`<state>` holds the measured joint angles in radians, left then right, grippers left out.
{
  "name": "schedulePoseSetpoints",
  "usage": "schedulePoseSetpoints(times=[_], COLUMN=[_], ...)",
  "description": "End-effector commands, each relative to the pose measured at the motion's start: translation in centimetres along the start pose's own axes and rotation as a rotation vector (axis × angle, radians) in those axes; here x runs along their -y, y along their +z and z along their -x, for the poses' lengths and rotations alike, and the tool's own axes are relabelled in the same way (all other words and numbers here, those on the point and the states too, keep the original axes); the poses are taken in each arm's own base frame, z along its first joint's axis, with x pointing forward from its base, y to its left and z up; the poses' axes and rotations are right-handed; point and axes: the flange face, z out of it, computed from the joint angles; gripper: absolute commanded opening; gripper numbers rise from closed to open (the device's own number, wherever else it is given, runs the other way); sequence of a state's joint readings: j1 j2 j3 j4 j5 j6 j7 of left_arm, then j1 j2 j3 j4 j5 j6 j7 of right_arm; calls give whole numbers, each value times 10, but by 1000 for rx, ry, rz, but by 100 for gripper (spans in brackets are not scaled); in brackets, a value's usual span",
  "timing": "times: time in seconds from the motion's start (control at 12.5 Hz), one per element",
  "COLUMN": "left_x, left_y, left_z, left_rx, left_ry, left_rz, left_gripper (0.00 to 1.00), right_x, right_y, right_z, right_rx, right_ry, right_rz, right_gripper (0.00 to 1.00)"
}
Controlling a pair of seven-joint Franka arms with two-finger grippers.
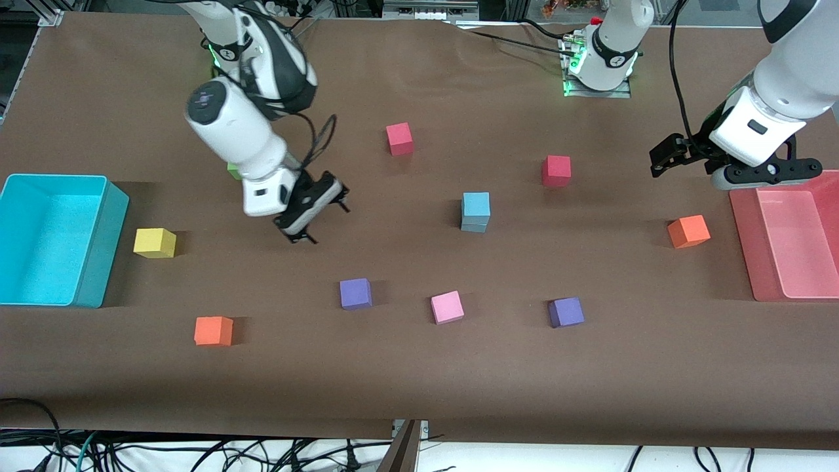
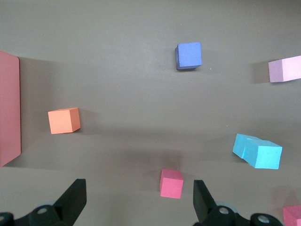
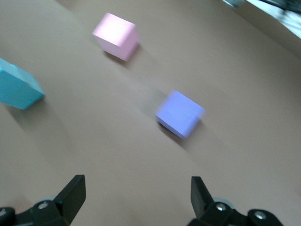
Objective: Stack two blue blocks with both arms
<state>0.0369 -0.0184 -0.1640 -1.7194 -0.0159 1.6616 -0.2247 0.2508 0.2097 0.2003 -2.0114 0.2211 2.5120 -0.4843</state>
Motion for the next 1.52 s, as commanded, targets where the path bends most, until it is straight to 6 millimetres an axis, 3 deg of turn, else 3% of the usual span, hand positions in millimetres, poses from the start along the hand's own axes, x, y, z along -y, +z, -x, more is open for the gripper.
schedulePoseSetpoints(times=[0.0,0.08,0.32,0.64,0.96,1.44], left_x=[17,18,22,21,21,21], left_y=[2,2,3,3,2,1], left_z=[4,4,2,2,3,3], left_rx=[-10,-13,-10,-12,-11,-12], left_ry=[24,40,37,40,40,41], left_rz=[-22,-21,-21,-22,-21,-23], left_gripper=[100,100,100,100,100,100], right_x=[-53,-79,-119,-138,-135,-142], right_y=[-55,-75,-140,-211,-240,-248], right_z=[24,35,55,69,67,75], right_rx=[77,112,213,304,315,318], right_ry=[90,132,165,239,291,309], right_rz=[-2,-4,24,74,101,115], right_gripper=[99,99,99,99,99,99])
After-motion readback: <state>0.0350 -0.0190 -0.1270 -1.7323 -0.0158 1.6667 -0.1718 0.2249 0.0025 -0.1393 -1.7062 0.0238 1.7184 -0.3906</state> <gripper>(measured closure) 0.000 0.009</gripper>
